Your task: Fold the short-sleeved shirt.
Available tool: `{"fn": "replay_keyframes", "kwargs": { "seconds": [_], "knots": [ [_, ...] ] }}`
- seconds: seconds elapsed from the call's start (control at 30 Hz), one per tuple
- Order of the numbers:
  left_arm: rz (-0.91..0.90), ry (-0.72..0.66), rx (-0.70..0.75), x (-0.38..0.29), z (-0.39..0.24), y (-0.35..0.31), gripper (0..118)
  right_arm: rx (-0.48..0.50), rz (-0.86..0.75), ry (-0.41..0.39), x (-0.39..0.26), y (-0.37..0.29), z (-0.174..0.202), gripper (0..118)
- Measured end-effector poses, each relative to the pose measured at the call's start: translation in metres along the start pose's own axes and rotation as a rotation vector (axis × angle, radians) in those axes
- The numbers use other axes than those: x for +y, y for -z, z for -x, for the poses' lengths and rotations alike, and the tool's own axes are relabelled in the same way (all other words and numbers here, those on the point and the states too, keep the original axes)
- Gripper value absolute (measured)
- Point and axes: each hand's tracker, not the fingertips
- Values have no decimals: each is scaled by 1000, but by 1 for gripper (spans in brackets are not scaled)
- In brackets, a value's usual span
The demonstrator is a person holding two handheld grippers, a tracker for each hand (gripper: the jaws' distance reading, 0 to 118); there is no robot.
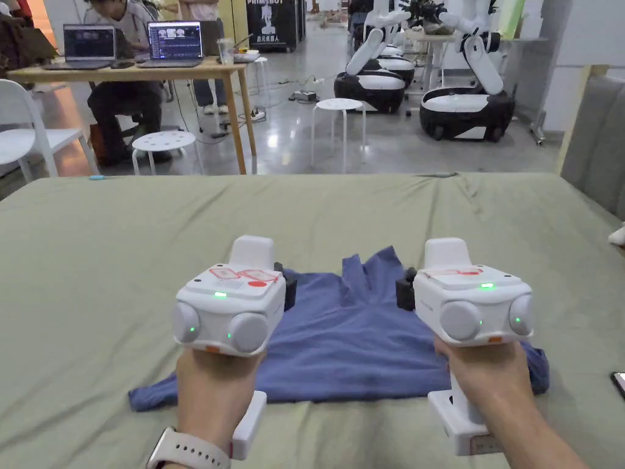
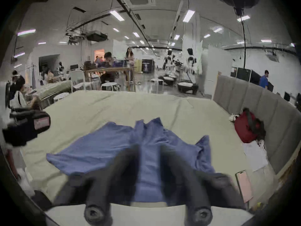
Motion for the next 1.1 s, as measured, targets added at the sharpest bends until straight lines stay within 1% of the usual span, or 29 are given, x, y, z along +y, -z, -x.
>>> {"fn": "replay_keyframes", "kwargs": {
  "seconds": [0.03,0.1,0.17,0.27,0.37,0.43,0.5,0.53,0.57,0.6,0.63,0.67,0.7,0.73,0.77,0.8,0.93,0.97,1.07,1.1],
  "knots": [
    [14,16,9,-4,-4,1,0,10,-11,5,-2,-2,4,1],
    [31,-2,8,-6,-2,1,0,-3,-42,-16,-5,-7,8,0],
    [59,-19,4,-10,10,-2,0,12,-42,-31,-5,-9,9,0],
    [195,-5,32,-13,41,9,0,17,-36,-40,-7,-8,9,0],
    [389,-85,21,-23,99,24,0,35,-18,-40,-13,-5,10,0],
    [520,-166,24,-35,142,27,0,52,7,-42,-18,-2,10,0],
    [599,-269,33,-48,177,31,0,60,23,-42,-24,3,13,0],
    [629,-286,23,-54,188,31,0,56,30,-47,-26,6,15,0],
    [656,-284,16,-60,194,31,7,58,38,-48,-27,9,16,0],
    [686,-261,9,-65,198,33,30,65,48,-45,-29,12,17,0],
    [704,-227,12,-72,199,35,66,69,55,-43,-31,15,19,0],
    [701,-222,26,-77,198,38,103,76,63,-44,-33,17,21,0],
    [707,-222,35,-83,197,41,112,83,74,-52,-34,19,23,0],
    [699,-236,33,-88,197,42,107,84,79,-63,-36,20,26,0],
    [696,-259,40,-91,198,45,95,84,82,-70,-37,20,28,0],
    [707,-294,38,-96,198,49,88,86,86,-71,-37,22,28,0],
    [782,-362,40,-117,195,68,66,83,102,-66,-41,28,25,0],
    [791,-374,34,-121,195,72,65,79,107,-67,-41,29,24,0],
    [792,-429,44,-134,198,80,65,67,121,-66,-45,32,18,0],
    [785,-475,47,-136,205,84,65,64,127,-63,-47,34,16,0]
  ]
}}
